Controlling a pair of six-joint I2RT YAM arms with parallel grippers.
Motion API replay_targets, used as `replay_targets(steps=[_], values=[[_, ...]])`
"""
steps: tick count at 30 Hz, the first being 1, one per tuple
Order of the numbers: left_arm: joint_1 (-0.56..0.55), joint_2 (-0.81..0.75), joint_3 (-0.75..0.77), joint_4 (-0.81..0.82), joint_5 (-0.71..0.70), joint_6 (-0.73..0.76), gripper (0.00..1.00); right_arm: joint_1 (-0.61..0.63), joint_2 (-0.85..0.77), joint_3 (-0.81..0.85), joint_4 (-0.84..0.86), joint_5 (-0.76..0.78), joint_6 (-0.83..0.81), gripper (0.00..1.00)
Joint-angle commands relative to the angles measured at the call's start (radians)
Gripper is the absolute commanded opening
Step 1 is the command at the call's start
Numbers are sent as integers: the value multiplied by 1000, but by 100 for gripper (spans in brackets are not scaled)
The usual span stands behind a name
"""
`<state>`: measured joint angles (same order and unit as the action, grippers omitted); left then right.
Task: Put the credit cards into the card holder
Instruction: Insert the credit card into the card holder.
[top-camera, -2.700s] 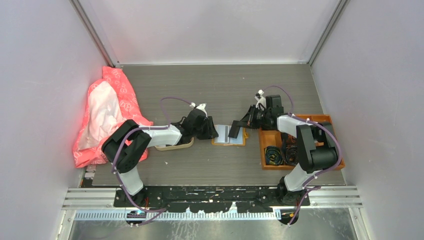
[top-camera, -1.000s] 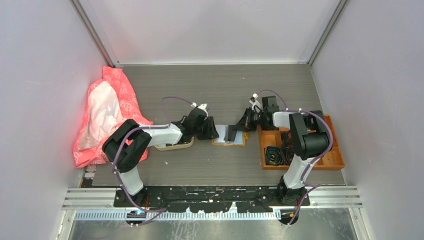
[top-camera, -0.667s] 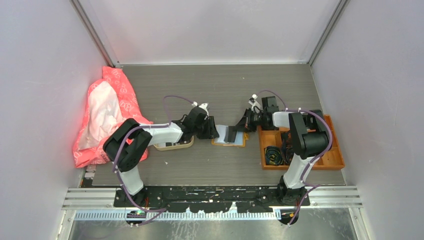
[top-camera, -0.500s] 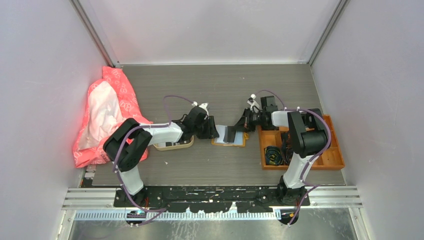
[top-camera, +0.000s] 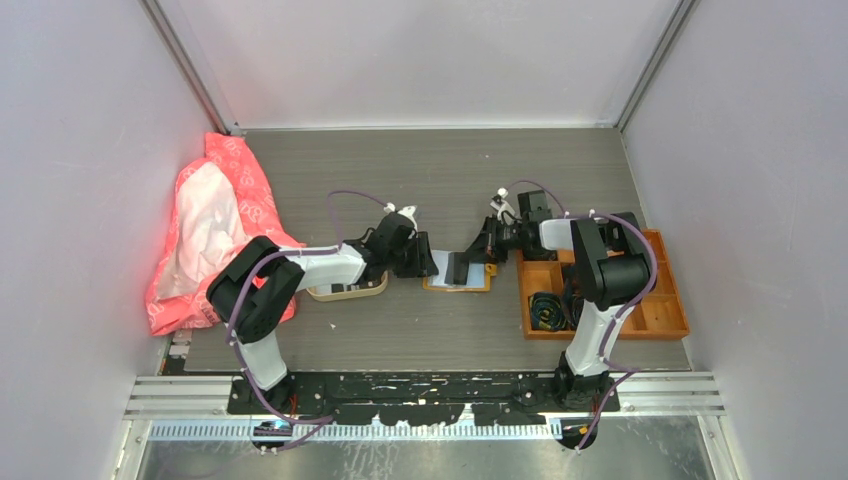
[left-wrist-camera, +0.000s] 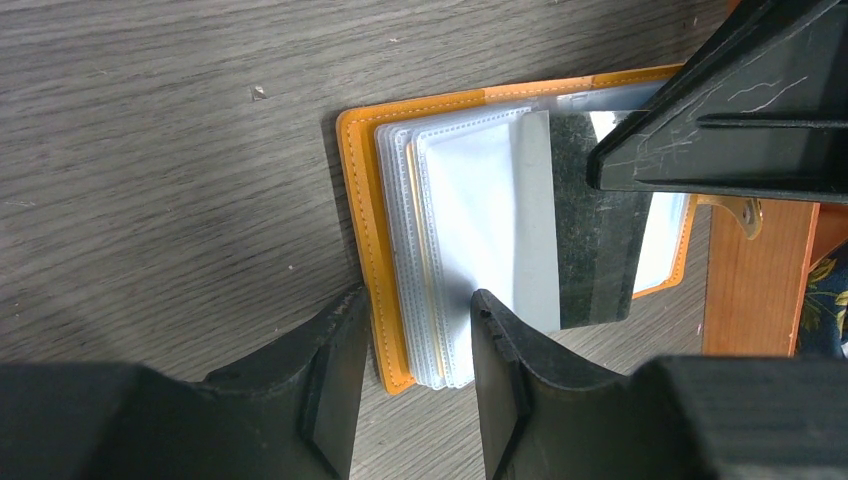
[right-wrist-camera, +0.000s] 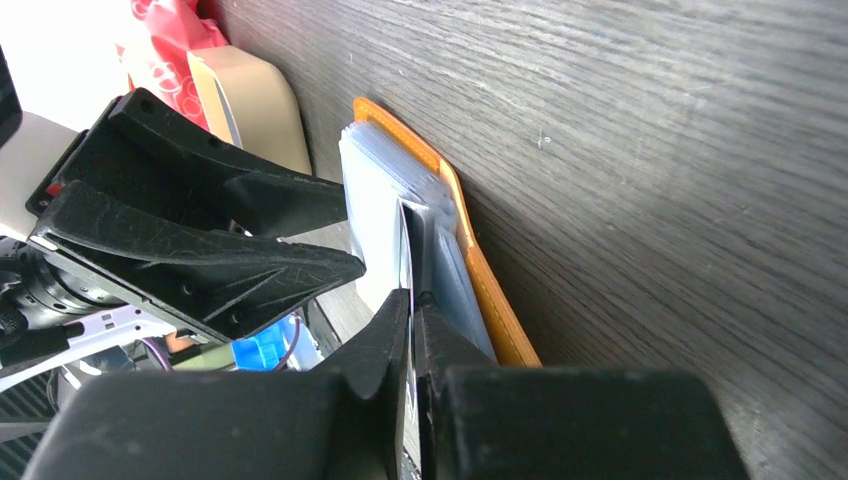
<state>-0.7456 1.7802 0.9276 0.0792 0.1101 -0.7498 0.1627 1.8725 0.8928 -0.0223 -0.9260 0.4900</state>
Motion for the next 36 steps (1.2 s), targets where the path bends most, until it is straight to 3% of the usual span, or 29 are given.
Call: replay_targets(steps=[1,14,24,32,36], values=[[-3,29,5,-68,4,33,43,21,6,34,-54,8,-52,9],[-2,49,33,-66,35,36,43,48,73,83,-35,-11,-21,13],[-2,19,50,-116,18,60,45,54,92,146,-128,-22,-71,20],[-7,-142,76,-242,-82,127,49,53,92,161,-155,-16,-88,26],[-64,-198,104,-266,-102,135,49,53,94,162,-161,-13,-91,26]])
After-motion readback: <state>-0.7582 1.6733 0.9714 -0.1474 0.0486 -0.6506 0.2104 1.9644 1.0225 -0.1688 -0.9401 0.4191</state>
